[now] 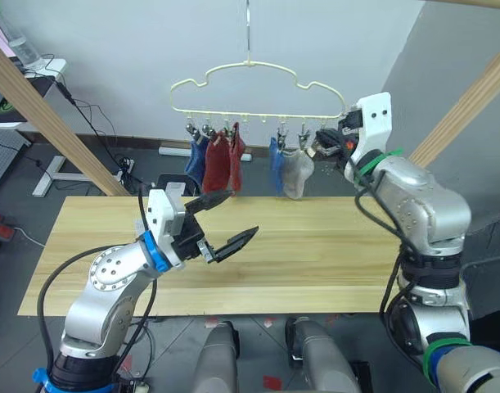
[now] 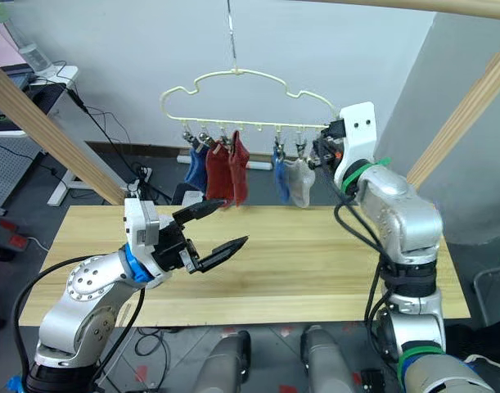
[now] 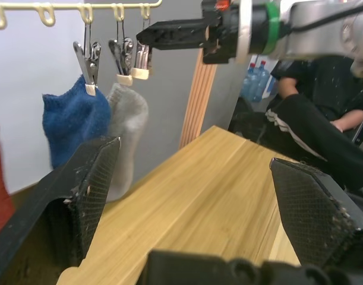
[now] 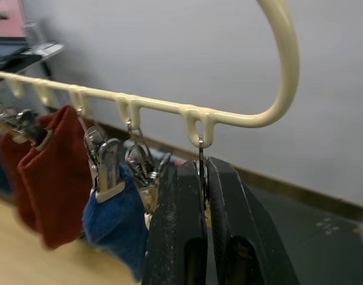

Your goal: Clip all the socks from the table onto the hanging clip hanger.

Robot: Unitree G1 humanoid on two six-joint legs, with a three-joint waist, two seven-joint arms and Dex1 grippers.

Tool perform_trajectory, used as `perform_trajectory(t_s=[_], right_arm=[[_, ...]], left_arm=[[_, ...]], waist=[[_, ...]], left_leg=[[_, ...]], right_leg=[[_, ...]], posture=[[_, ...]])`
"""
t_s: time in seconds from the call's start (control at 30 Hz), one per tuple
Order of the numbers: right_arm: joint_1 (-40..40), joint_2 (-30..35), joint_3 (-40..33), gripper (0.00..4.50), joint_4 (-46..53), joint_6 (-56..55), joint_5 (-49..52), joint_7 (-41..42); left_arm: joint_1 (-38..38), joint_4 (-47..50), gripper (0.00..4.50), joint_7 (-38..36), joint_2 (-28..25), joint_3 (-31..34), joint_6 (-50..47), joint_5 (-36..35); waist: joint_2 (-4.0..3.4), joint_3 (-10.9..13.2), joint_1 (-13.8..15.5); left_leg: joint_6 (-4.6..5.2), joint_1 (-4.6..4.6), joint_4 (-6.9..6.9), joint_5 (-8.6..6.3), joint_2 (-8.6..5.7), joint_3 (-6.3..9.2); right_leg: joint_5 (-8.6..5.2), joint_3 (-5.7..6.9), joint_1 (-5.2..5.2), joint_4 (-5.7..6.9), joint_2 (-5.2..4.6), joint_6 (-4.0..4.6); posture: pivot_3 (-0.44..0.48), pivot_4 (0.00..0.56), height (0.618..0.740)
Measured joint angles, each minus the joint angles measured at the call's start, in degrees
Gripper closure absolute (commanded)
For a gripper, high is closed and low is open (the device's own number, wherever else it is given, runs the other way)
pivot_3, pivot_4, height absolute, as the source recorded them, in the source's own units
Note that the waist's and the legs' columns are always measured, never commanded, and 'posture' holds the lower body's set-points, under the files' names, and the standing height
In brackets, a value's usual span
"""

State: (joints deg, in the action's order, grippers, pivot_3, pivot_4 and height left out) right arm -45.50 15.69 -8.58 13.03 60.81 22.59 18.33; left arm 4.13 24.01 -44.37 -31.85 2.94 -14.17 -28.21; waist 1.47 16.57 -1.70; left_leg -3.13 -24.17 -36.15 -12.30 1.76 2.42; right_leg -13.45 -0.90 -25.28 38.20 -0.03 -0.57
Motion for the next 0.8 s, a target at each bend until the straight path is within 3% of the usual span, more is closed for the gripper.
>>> perform_trajectory(t_s=[0.13, 0.23, 0.37, 0.6, 0.8], right_arm=[[-7.2, -2.7, -15.2, 4.47, -4.8, 20.4, 12.1, 2.0], [-9.3, -3.9, -19.9, 4.47, -7.1, 28.5, 15.4, 2.1], [-10.3, -4.0, -22.1, 4.47, -9.0, 31.2, 17.6, 1.1], [-11.7, -4.5, -22.8, 4.47, -11.5, 31.2, 21.1, -2.2], [-11.7, -4.7, -22.7, 4.47, -11.6, 31.2, 23.1, -4.1]], left_arm=[[-2.6, -7.5, 0.0, 1.2, -0.8, 2.6, 1.1, 3.3], [-2.4, -13.9, 0.0, 3.1, -0.8, 5.2, 3.6, 6.1], [-1.8, -19.8, 0.0, 4.7, -1.3, 6.5, 5.7, 9.2], [6.8, -40.5, 0.0, 12.4, -3.1, 5.4, 6.3, 19.4], [11.6, -51.0, 0.0, 13.3, -2.0, 3.7, 5.7, 22.0]], waist=[[0.0, 0.0, -0.1], [0.0, 0.0, -0.1], [0.0, 0.0, -0.1], [0.0, 0.0, -0.1], [0.0, 0.0, -0.1]], left_leg=[[0.01, 0.05, 0.01, 0.0, 0.05, -0.02], [0.02, 0.03, 0.04, 0.0, 0.04, -0.07], [0.02, -0.07, 0.05, -0.01, -0.02, -0.06], [0.02, -0.12, 0.05, -0.01, -0.04, -0.06], [0.02, -0.18, 0.06, -0.01, -0.03, -0.03]], right_leg=[[0.03, 0.02, -0.01, 0.06, 0.03, 0.06], [0.03, -0.02, -0.04, 0.04, 0.03, 0.06], [0.04, -0.01, -0.03, -0.08, -0.04, 0.07], [0.12, 0.03, -0.08, -0.06, -0.07, 0.19], [0.19, 0.1, -0.13, -0.01, -0.11, 0.3]], posture=[[0.007, 0.28, 0.74], [0.008, 0.281, 0.74], [0.011, 0.278, 0.74], [0.01, 0.272, 0.74], [0.003, 0.276, 0.74]])
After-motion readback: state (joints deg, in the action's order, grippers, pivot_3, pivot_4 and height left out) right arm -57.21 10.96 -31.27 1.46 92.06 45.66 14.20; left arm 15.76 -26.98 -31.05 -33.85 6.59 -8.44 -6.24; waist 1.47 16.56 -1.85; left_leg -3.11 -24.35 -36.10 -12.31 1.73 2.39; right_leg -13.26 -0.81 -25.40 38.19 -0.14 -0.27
